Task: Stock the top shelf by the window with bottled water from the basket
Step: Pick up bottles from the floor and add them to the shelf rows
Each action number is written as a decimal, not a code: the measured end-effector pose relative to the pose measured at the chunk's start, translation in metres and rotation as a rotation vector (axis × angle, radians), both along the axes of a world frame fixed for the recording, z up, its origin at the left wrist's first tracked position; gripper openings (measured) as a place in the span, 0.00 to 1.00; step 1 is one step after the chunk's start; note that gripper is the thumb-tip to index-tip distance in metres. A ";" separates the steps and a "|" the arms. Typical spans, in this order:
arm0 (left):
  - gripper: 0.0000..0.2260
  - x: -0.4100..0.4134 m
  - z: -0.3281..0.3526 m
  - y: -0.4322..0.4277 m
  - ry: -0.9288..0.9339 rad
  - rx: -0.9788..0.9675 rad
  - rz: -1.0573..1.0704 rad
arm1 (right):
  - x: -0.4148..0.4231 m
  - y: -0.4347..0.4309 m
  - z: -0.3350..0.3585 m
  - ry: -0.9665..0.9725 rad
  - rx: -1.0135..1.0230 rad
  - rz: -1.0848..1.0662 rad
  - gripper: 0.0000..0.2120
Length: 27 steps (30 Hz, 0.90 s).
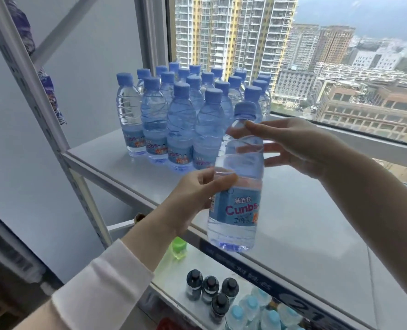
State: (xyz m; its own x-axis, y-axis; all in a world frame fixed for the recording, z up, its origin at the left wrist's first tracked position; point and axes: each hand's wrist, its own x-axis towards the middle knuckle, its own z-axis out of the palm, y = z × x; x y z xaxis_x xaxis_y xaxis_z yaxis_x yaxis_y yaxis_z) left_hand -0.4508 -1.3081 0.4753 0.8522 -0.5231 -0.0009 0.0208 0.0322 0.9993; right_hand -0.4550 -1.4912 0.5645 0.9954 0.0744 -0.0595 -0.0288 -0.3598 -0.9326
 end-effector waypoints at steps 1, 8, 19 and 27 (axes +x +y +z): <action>0.20 0.003 0.003 -0.005 -0.019 0.014 -0.011 | -0.002 -0.005 0.004 -0.016 0.005 -0.013 0.28; 0.21 0.030 0.045 -0.006 -0.477 0.209 0.033 | 0.000 -0.014 -0.001 -0.246 0.033 -0.255 0.13; 0.15 0.110 0.116 0.040 -1.075 0.412 0.025 | 0.030 0.033 -0.020 -0.345 0.036 -0.621 0.19; 0.20 0.134 0.110 0.010 -1.339 0.776 -0.034 | 0.038 0.052 -0.017 -0.339 0.040 -0.687 0.22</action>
State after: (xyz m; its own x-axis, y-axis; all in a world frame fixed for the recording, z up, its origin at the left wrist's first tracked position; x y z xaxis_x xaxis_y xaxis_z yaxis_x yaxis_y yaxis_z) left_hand -0.3170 -1.2978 0.5854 0.4391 -0.7741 0.4560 -0.8825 -0.4667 0.0577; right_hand -0.4171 -1.4390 0.5470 0.7823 -0.5719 0.2467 0.0558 -0.3301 -0.9423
